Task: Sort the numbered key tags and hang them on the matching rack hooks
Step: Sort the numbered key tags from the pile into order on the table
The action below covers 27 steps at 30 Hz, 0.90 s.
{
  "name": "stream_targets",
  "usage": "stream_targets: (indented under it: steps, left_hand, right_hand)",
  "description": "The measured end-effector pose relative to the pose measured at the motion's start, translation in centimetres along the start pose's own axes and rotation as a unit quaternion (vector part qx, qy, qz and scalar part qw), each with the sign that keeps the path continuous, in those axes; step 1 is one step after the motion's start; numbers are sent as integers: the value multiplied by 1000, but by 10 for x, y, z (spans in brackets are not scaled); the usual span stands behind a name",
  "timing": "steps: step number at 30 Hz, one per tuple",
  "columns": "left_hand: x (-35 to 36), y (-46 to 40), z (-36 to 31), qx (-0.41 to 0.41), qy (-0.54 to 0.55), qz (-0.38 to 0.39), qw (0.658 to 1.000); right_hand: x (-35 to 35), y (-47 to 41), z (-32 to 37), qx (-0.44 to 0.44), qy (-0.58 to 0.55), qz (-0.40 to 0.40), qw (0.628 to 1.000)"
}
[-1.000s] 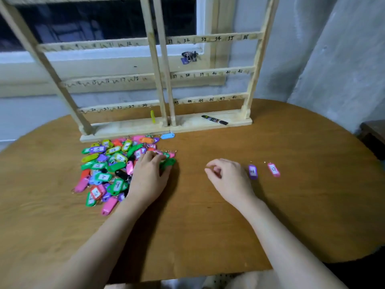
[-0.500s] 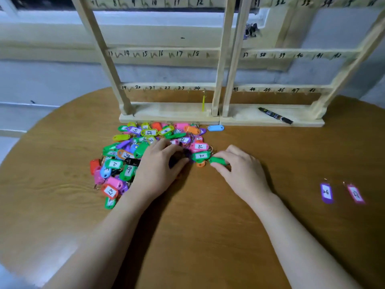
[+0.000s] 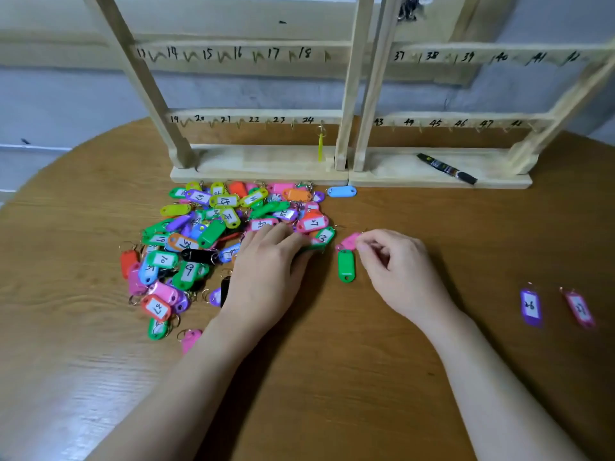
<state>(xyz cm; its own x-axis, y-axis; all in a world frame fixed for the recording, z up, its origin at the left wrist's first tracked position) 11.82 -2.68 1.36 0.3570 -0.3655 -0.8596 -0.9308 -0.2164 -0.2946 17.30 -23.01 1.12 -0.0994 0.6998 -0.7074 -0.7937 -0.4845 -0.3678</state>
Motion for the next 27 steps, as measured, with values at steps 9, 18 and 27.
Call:
stream_targets:
  steps: [9,18,27]
  left_hand:
    - [-11,20,-10,-129,221,-18,966]
    - [-8,25,-16,-72,163,40,983]
    - [-14,35,-27,-73,45,9,996]
  right_hand:
    - [1,2,16,-30,91,68,993]
    - [-2,3,10,26,-72,-14,997]
    - [-5,3,10,157,-382,-63,908]
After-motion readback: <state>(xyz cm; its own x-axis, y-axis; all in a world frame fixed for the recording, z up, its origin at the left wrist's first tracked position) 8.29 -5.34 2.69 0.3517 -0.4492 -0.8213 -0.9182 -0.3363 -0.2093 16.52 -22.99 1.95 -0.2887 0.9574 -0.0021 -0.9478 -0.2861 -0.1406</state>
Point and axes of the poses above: each hand's wrist, its own y-axis away from the middle knuckle, its own x-axis out of the palm, z = x × y, the point moved 2 cm from there along -y, towards the middle knuckle, and after that the axes turned 13 degrees about -x, right-handed, at the moved point
